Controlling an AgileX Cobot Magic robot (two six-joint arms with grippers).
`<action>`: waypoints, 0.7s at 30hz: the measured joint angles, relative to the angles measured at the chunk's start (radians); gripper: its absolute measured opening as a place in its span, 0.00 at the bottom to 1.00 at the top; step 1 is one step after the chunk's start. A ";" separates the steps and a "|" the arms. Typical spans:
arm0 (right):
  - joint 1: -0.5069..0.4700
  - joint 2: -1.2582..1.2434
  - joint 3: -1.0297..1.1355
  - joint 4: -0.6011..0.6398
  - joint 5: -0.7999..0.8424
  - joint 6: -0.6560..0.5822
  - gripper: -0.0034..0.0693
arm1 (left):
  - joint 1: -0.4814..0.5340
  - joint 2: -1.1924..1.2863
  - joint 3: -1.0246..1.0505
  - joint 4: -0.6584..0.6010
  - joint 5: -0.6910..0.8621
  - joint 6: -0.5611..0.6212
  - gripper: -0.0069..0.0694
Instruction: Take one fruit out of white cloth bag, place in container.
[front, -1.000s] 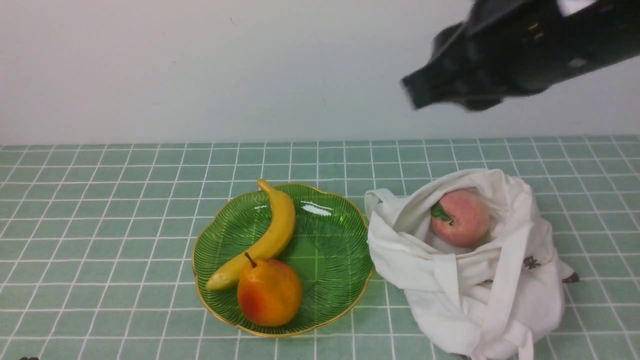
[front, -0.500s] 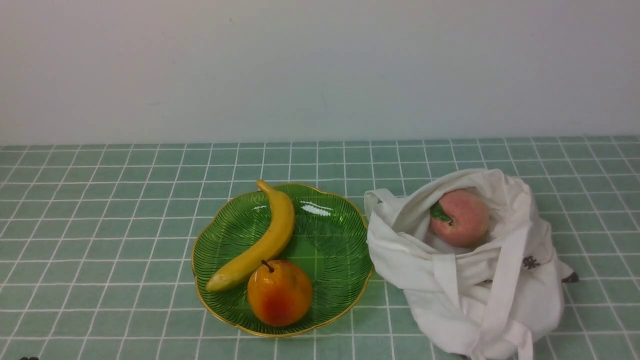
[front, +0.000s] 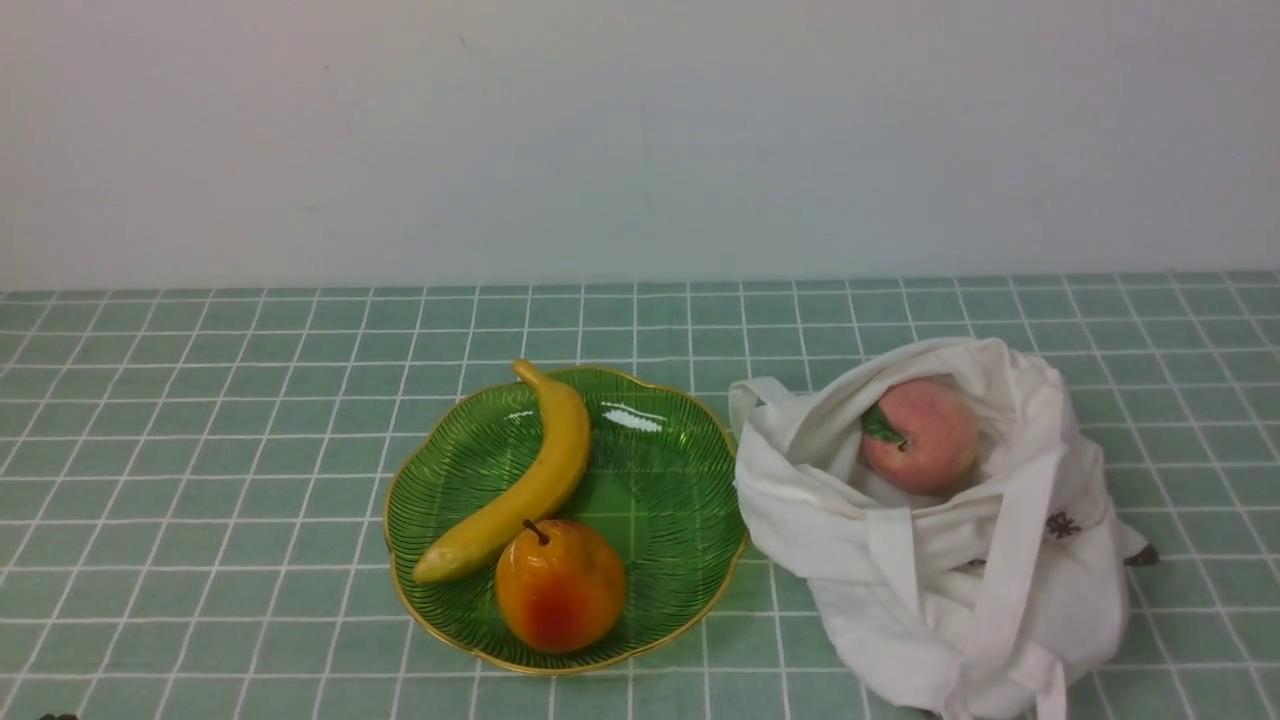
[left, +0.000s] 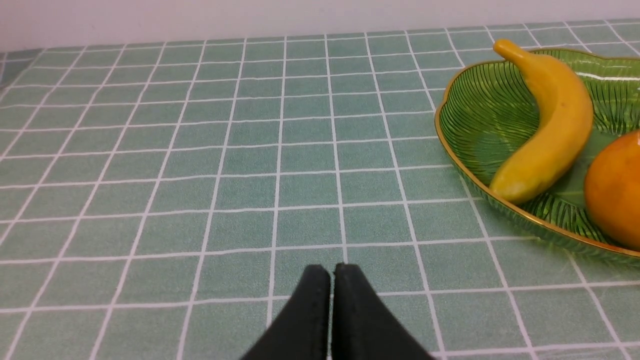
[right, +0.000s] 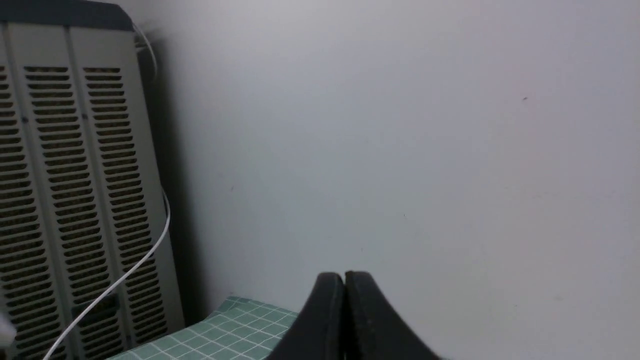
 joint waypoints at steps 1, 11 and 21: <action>0.000 0.000 0.009 0.000 -0.017 0.000 0.03 | 0.000 0.000 0.000 0.000 0.000 0.000 0.08; 0.000 -0.001 0.037 0.041 -0.124 -0.009 0.03 | 0.000 0.000 0.000 0.000 0.000 0.000 0.08; 0.000 -0.001 0.046 0.542 -0.106 -0.569 0.03 | 0.000 0.000 0.000 0.000 0.000 0.000 0.08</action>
